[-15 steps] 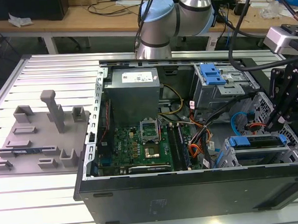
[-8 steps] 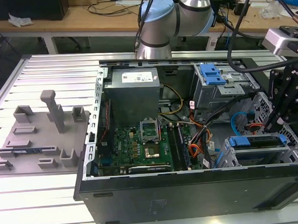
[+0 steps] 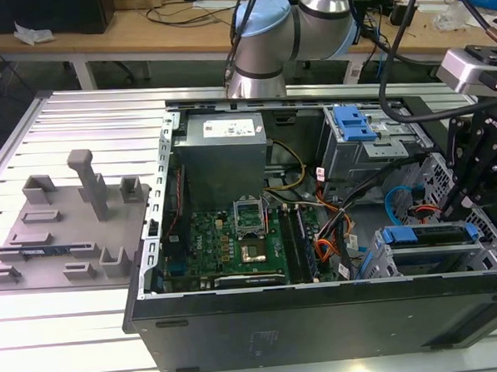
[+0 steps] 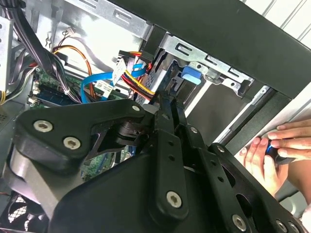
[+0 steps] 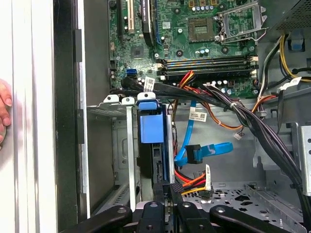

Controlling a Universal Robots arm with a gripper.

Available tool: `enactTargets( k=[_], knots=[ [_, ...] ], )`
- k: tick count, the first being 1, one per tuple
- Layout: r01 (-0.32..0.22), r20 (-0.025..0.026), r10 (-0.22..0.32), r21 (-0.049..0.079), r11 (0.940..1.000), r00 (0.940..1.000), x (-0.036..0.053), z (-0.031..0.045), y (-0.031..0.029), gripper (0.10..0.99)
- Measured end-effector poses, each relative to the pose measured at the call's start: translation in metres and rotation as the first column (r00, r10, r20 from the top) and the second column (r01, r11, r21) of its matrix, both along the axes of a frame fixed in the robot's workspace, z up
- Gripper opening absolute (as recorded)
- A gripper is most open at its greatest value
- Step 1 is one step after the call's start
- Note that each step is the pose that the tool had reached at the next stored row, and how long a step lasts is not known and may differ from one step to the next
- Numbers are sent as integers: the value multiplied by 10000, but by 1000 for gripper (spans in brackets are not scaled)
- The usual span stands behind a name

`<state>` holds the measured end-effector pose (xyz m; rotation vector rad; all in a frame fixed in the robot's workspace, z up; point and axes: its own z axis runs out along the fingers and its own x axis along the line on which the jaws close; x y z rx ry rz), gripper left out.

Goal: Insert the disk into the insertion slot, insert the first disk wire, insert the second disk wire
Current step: 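Insert the first disk wire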

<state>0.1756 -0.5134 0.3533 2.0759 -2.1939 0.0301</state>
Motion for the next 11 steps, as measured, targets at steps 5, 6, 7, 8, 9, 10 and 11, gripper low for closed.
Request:
enactTargets(
  k=[5,6,7,8,9,10,11],
  knots=[
    [-45,0,45,-4,10000,10000,0,0,0,165],
    [-45,0,45,-4,10000,10000,0,-2,0,165],
    [-45,0,45,-4,10000,10000,0,-3,1,165],
    [-46,1,46,-5,10000,10000,0,-5,1,165],
    [-45,0,45,-4,10000,10000,0,-8,0,165],
    [-45,0,45,-4,10000,10000,-1,-10,0,165],
    [-45,0,45,-5,10000,10000,-1,-14,0,165]
  ],
)
